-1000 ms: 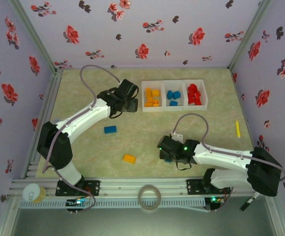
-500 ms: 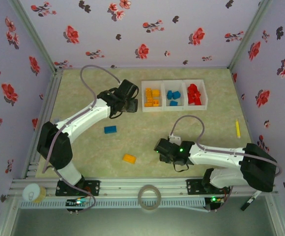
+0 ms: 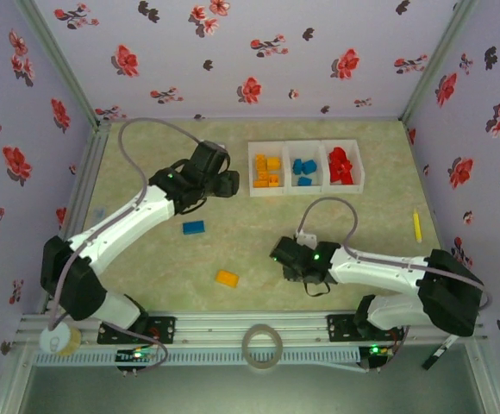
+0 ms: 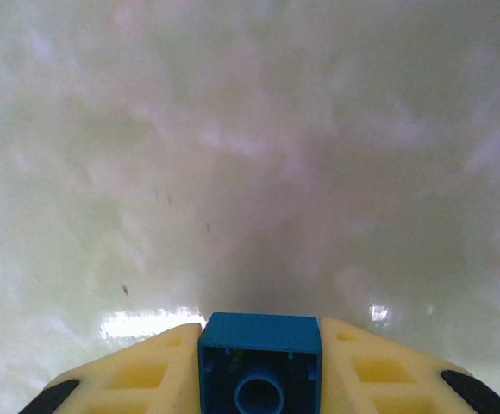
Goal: Sort the legos into containers by color
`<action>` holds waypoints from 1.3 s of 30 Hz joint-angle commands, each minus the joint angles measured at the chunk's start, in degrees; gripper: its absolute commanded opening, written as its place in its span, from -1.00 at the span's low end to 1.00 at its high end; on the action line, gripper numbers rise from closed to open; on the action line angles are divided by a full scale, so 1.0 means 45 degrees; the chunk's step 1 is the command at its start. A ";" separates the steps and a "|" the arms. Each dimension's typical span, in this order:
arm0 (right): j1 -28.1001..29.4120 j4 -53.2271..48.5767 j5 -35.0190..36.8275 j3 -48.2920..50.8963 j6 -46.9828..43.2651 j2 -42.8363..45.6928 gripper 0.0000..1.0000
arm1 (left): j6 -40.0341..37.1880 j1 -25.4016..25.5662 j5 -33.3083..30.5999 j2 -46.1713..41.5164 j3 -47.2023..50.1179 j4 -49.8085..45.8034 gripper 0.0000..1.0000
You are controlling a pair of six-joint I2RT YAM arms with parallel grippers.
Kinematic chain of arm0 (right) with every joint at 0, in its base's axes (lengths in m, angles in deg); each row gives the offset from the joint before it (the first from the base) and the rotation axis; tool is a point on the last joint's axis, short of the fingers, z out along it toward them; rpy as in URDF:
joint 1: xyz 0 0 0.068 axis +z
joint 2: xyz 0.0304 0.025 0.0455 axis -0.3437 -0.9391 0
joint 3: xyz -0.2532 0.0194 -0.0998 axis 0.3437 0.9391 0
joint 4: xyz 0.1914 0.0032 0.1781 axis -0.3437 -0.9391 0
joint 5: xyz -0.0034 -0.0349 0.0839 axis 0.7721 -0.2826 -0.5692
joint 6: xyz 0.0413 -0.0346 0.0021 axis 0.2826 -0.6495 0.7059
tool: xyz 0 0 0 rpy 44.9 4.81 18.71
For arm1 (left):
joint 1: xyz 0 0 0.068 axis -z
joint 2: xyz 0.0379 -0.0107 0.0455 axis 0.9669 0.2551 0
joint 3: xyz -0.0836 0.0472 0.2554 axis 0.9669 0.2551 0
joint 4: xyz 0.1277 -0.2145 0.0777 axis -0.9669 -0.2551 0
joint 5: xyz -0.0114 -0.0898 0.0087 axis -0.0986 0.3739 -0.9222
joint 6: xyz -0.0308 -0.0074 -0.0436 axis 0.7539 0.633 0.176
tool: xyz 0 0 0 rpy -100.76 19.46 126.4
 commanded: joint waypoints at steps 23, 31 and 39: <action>-0.8934 0.1272 -0.2637 -0.8573 -0.9393 -0.4572 -0.36 | -0.2561 0.1668 0.2807 -0.3703 0.2628 0.3037 0.30; -0.9513 0.1146 -0.2790 -1.0492 -0.9719 -0.6982 -0.27 | -0.2601 0.1683 0.2773 -0.3788 0.2845 0.2934 0.30; -0.9580 0.0813 -0.2519 -1.1293 -0.9820 -0.7732 0.24 | -0.2753 0.1686 0.2782 -0.3872 0.2946 0.2914 0.32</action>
